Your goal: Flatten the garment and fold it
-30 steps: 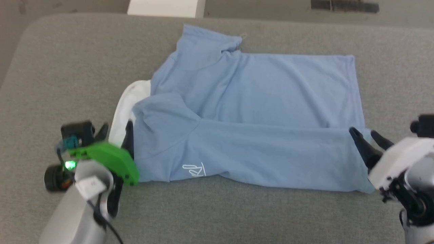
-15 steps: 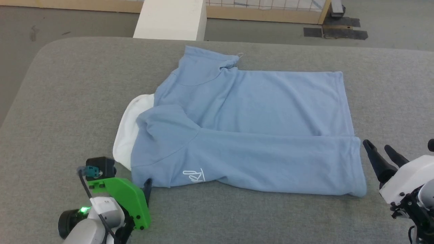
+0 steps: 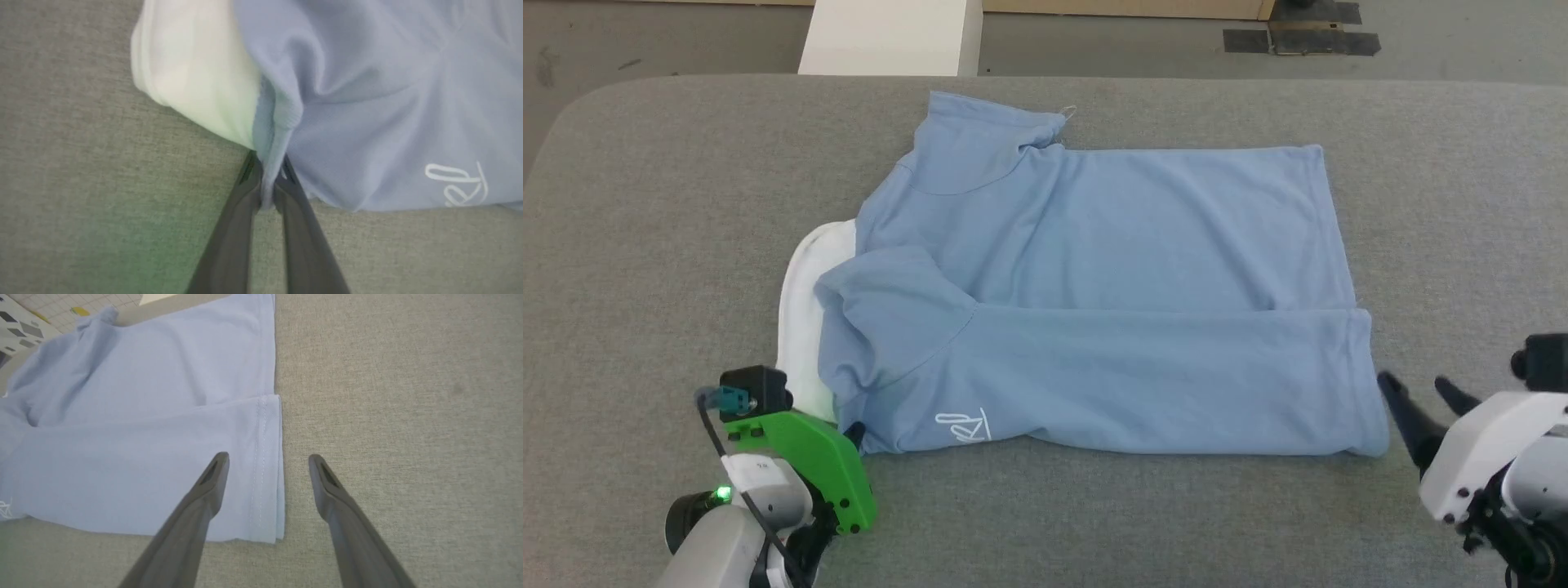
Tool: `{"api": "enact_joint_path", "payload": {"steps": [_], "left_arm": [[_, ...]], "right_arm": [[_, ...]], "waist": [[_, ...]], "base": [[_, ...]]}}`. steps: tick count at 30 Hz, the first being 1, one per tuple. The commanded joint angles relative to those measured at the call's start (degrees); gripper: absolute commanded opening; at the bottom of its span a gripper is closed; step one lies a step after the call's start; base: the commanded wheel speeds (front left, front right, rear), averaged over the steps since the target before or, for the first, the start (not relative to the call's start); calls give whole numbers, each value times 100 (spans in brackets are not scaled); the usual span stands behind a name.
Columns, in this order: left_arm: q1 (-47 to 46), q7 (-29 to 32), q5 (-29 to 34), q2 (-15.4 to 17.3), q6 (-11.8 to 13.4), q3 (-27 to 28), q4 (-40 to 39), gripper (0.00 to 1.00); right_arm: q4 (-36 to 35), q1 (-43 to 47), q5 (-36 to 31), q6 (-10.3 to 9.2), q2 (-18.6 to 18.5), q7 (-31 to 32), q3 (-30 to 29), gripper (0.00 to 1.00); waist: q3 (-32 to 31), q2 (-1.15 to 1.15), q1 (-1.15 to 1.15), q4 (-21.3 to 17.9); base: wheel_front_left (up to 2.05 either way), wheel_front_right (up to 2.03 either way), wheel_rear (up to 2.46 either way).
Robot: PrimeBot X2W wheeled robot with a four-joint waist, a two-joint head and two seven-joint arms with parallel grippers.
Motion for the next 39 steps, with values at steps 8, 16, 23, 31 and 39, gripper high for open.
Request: {"api": "enact_joint_path", "payload": {"steps": [8,16,23,31,39], "left_arm": [[373,-543,-129,0,136,370,-855,0],[535,-460,-41,1,301,248,-1344,0],[729,-411,-152,87,361,363,-1330,0],[1491,-5,-418,396,715,660,-1961,0],[2224,373,-791,317,983,680,-2238,100]], "right_arm": [[307,-17,-836,-9,-246,555,453,100],[1219,-351,-1184,-9,-385,828,854,53],[1169,-454,-620,-9,-583,908,773,0],[296,161,-309,-9,-715,1673,140,0],[-155,769,-448,-9,-325,2152,-209,100]], "waist": [[46,0,0,224],[133,0,0,406],[-64,0,0,380],[-404,0,0,287],[-403,0,0,220]], "base": [[0,0,0],[0,0,0],[0,0,0],[0,0,0],[0,0,0]]}}
